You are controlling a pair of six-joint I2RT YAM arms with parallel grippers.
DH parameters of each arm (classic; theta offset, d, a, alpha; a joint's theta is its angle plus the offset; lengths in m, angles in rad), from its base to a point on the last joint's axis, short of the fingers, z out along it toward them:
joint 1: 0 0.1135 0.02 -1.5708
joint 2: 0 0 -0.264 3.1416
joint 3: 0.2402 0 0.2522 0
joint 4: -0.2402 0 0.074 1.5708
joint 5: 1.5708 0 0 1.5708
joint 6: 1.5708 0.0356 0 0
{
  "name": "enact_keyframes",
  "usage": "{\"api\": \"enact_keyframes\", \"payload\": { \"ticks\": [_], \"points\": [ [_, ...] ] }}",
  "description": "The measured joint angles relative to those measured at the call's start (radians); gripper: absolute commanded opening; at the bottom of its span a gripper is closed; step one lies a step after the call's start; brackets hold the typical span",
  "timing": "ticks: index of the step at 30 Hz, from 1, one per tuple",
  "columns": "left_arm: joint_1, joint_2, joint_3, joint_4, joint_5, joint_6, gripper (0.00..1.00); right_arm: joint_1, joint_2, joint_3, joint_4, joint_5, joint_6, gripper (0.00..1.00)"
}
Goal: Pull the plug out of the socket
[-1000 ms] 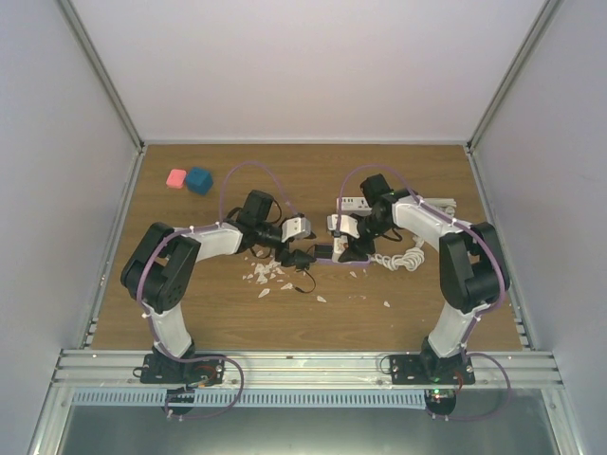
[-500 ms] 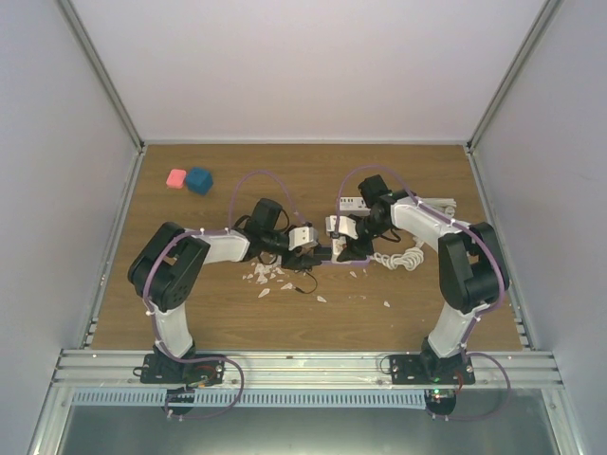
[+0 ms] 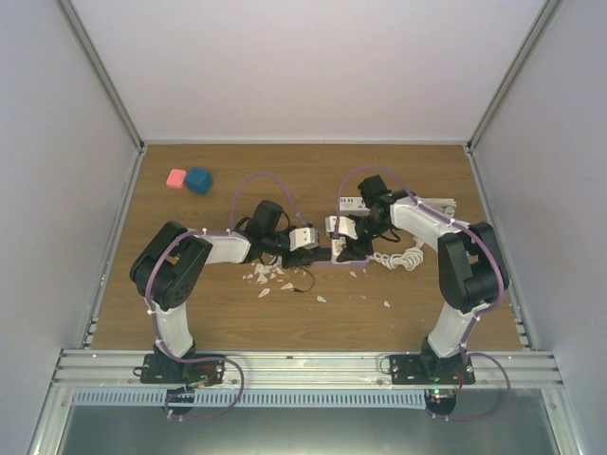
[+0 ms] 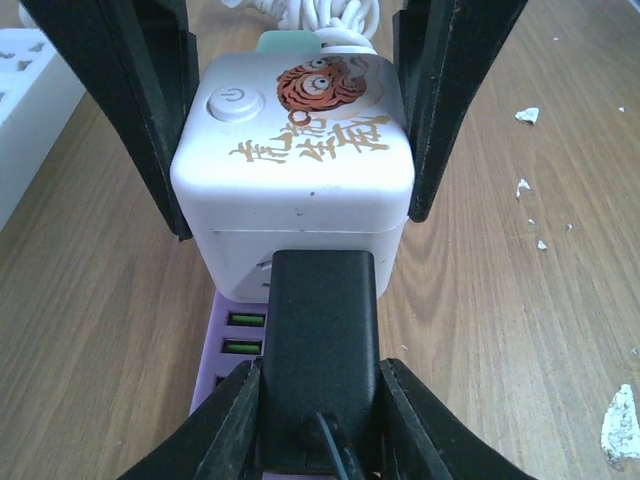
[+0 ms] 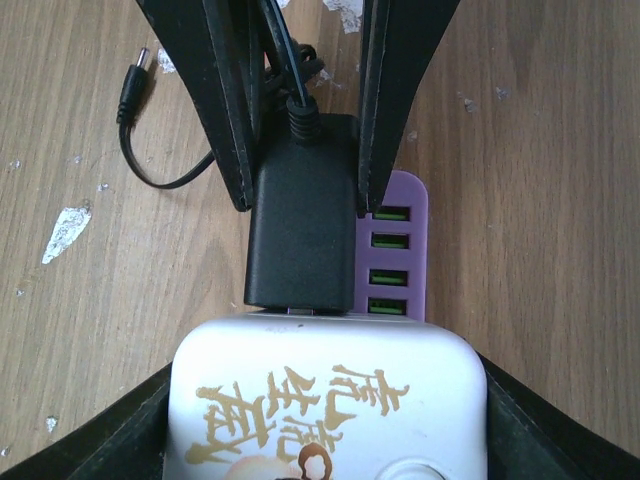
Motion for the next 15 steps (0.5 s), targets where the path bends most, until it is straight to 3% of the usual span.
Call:
{"api": "enact_keyframes", "payload": {
  "ticks": [15],
  "points": [
    [0.0, -0.016, -0.003, -0.027, -0.012, -0.002, 0.24, 0.001, 0.003, -0.007, 0.011, 0.0, -0.003, 0.4]
  ]
}}
